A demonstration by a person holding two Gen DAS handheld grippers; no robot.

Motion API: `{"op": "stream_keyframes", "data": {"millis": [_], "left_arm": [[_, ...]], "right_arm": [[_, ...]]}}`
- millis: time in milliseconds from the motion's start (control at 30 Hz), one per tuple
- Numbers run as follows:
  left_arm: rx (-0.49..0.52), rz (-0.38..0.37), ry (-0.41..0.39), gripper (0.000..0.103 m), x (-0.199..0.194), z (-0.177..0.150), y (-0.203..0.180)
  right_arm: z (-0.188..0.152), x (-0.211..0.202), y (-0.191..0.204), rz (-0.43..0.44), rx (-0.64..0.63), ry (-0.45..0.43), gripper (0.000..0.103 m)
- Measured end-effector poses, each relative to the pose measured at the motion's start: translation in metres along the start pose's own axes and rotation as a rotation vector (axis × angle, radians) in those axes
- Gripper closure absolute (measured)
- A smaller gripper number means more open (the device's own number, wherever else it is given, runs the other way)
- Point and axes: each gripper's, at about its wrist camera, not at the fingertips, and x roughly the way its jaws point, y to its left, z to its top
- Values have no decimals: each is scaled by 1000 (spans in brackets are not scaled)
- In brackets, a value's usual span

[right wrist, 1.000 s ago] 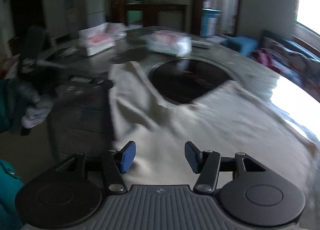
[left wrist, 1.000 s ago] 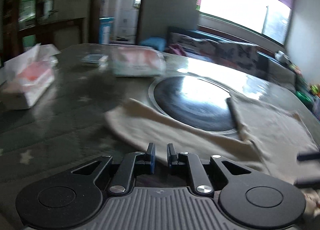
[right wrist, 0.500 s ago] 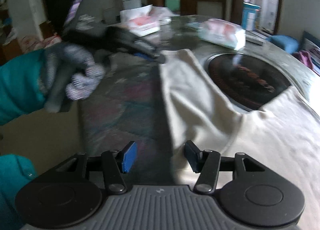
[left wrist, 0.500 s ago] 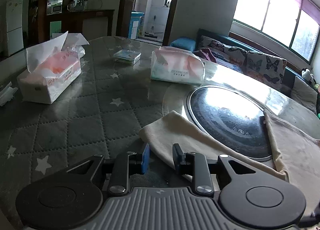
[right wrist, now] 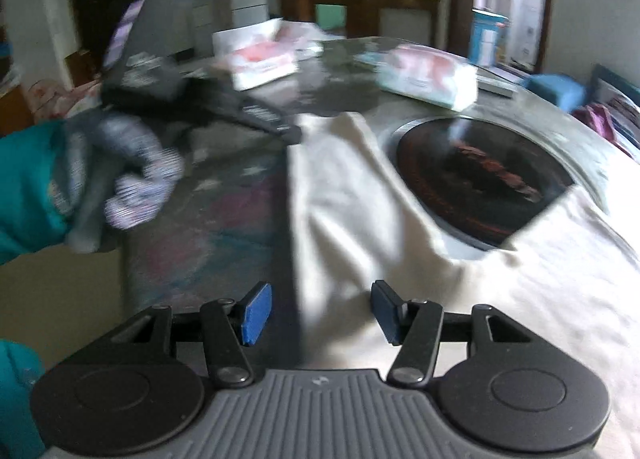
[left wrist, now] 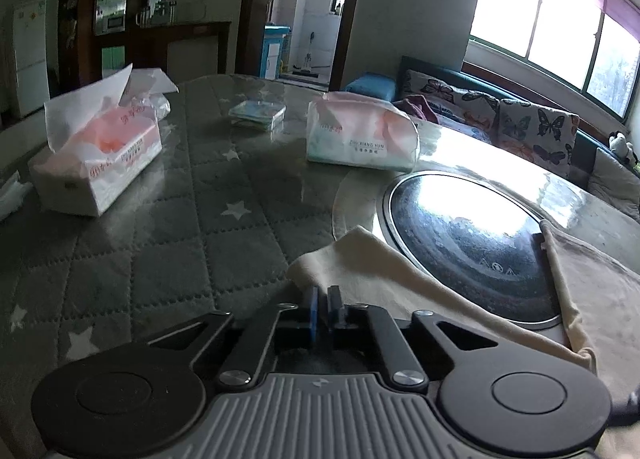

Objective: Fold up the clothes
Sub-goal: 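Fold the held side edge inward over the sweatshirt body with the left gripper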

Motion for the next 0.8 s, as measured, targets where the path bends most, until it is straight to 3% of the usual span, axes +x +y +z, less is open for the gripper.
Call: {"op": "stream_keyframes", "data": {"millis": [167,400,667,800], "left_arm": [[8,2,-28,100,-3,5,0],[-9,-12,-14,100,0,7,4],[-22,7,-1,98,1,5,8],[-38,-3,-2,89,-6,4,10]], "right_arm": [[-3,-1,29,59,-87,-4,46],[-4,-6,6,-35,14,15,46],[-11,-20,33,68,-49,12,46],[-13,-27,20,-4,-8,0,46]]}}
